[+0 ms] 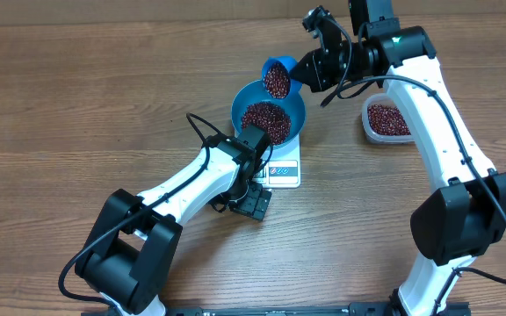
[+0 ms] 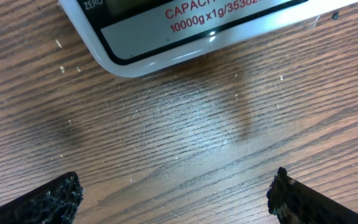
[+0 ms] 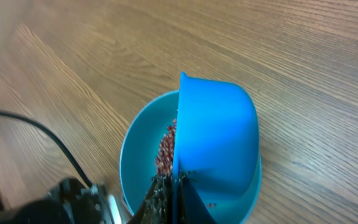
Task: Scoop item into bowl and weigh 150g on scale
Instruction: 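Tip the scoop with the right gripper to pour beans into the bowl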
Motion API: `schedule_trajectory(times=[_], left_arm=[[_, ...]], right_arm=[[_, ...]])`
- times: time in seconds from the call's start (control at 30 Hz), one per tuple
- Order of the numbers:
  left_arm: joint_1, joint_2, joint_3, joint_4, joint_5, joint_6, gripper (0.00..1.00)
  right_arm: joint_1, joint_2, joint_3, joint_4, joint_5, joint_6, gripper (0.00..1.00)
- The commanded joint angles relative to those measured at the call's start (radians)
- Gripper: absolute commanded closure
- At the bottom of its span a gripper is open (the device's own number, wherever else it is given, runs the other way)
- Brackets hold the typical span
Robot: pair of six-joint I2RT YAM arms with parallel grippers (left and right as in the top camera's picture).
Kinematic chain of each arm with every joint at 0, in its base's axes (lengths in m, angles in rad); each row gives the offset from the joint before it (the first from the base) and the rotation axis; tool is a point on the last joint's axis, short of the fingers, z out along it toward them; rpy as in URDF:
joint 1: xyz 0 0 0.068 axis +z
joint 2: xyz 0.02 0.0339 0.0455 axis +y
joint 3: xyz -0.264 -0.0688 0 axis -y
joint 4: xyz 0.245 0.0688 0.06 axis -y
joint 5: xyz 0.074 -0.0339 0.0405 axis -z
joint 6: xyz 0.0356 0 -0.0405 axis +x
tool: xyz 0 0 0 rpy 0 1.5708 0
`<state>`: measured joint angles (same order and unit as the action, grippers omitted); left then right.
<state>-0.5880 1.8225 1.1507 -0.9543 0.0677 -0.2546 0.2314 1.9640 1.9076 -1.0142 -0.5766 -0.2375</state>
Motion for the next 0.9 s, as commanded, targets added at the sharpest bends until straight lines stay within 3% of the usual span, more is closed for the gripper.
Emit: schedule_trajectory(times=[0.0, 0.13, 0.87], left_arm=[[0.000, 0.006, 0.010, -0.002, 0.000, 0.016, 0.00], [0.000, 0.006, 0.010, -0.002, 0.000, 0.016, 0.00], [0.000, 0.006, 0.010, -0.002, 0.000, 0.016, 0.00]], right_arm=[[0.027, -0.062, 0.039, -0.013, 0.059, -0.106, 0.96], [0.050, -0.064, 0.039, -0.016, 0.132, -0.116, 0.96], [0.051, -0.064, 0.039, -0.005, 0.130, -0.115, 0.96]])
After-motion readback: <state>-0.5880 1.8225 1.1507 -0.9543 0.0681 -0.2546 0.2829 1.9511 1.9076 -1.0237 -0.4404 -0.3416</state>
